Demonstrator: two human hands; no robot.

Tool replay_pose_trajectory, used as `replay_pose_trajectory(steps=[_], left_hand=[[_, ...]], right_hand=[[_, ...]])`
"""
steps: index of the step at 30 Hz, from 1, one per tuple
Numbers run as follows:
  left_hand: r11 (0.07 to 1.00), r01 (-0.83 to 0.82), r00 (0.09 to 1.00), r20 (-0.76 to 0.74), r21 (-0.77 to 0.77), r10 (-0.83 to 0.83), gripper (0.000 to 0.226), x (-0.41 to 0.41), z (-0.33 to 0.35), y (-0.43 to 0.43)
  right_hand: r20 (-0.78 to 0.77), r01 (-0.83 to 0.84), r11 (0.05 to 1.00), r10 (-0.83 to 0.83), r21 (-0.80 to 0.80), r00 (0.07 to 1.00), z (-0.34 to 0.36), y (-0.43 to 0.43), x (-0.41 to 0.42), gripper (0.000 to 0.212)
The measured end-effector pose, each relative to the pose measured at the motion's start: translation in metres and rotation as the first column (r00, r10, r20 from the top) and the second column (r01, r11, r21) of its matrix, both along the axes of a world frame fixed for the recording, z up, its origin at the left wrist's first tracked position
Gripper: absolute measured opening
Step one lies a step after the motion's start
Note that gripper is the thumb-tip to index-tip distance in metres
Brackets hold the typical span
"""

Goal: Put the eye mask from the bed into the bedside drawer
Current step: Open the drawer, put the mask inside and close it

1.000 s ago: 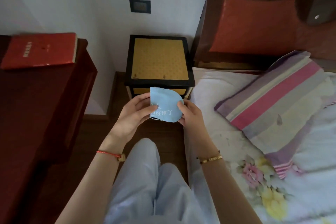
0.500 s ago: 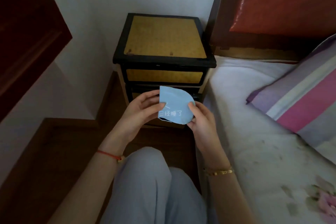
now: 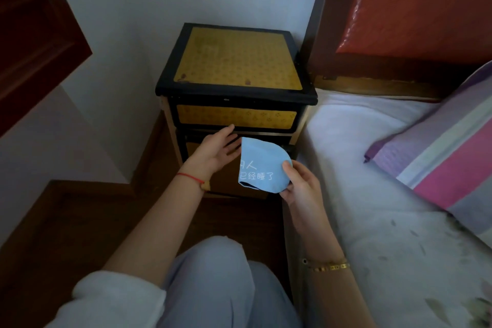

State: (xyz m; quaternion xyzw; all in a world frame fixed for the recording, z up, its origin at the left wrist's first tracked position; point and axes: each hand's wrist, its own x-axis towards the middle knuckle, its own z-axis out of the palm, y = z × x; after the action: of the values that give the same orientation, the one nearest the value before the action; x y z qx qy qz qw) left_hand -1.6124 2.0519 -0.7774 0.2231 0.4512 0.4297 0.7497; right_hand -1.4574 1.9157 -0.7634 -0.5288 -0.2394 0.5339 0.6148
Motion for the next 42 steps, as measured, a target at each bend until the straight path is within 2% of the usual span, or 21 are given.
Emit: replay_pose_trajectory(steps=[6, 12, 14, 21, 37, 42], left_hand=[[0.996, -0.077, 0.992, 0.099, -0.043, 0.081, 0.011, 0.006, -0.005, 0.014], [0.996, -0.075, 0.995, 0.062, -0.045, 0.077, 0.045, 0.002, -0.004, 0.001], [0.998, -0.047, 0.998, 0.037, -0.036, 0.048, 0.05, -0.003, -0.003, -0.008], [0.999, 0.038, 0.999, -0.02, -0.006, -0.039, 0.05, -0.005, 0.006, -0.03], [0.999, -0.013, 0.999, 0.04, -0.052, 0.015, 0.052, 0.002, -0.003, -0.029], [0.998, 0.064, 0.997, -0.047, -0.023, -0.065, 0.05, 0.003, 0.005, -0.04]], right_hand=[[-0.025, -0.011, 1.0, 0.011, -0.001, 1.0, -0.005, 0.005, 0.002, 0.008], [-0.018, -0.01, 1.0, 0.01, 0.012, 1.0, -0.005, 0.003, -0.002, 0.009], [-0.014, -0.015, 1.0, 0.015, 0.021, 1.0, -0.005, 0.0, -0.004, 0.009], [-0.014, -0.023, 0.999, 0.023, 0.025, 1.0, -0.002, -0.019, -0.016, 0.011], [-0.023, -0.005, 1.0, 0.005, 0.021, 1.0, -0.002, -0.032, -0.017, 0.01], [-0.033, 0.001, 1.0, 0.0, 0.014, 0.999, 0.0, -0.03, -0.017, 0.009]])
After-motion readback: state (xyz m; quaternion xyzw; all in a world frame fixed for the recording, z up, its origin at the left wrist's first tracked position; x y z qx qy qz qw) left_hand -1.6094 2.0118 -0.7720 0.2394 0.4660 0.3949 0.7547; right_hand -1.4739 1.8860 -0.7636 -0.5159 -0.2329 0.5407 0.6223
